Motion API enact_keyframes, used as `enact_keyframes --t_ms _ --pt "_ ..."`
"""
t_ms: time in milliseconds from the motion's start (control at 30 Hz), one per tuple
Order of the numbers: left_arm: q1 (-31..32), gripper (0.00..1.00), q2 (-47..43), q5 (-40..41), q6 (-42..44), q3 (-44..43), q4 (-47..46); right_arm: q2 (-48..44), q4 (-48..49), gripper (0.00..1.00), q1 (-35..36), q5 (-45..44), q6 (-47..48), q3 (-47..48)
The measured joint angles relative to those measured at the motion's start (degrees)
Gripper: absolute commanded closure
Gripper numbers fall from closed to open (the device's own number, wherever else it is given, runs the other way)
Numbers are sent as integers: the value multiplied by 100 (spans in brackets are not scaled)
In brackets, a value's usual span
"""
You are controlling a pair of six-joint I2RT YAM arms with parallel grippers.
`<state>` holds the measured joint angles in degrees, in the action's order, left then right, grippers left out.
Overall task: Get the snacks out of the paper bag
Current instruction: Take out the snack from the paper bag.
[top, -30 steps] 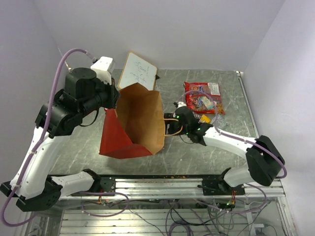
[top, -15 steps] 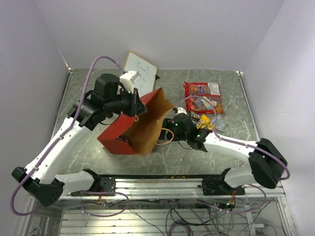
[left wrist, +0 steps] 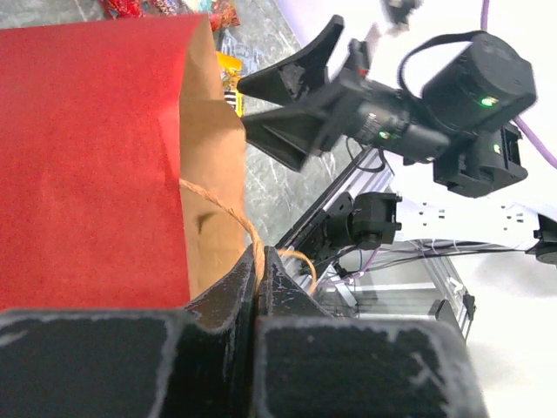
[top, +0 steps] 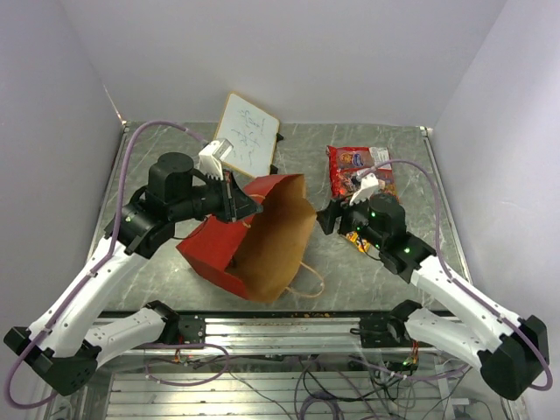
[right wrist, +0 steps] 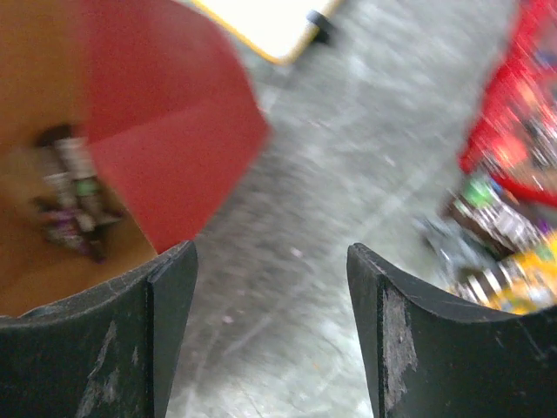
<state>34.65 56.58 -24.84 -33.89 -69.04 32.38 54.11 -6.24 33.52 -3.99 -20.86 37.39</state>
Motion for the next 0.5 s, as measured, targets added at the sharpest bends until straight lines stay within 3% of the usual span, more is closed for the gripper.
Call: enact_keyframes --t_ms 100,267,500 --pt "0 93 0 13 -9 -2 -11 -391 741 31 262 855 546 -133" --pt "0 93 -81 66 57 0 50 -647 1790 33 1615 1609 1495 -448" --pt "0 93 -422 109 13 160 94 -640 2135 31 2312 1051 1965 -785"
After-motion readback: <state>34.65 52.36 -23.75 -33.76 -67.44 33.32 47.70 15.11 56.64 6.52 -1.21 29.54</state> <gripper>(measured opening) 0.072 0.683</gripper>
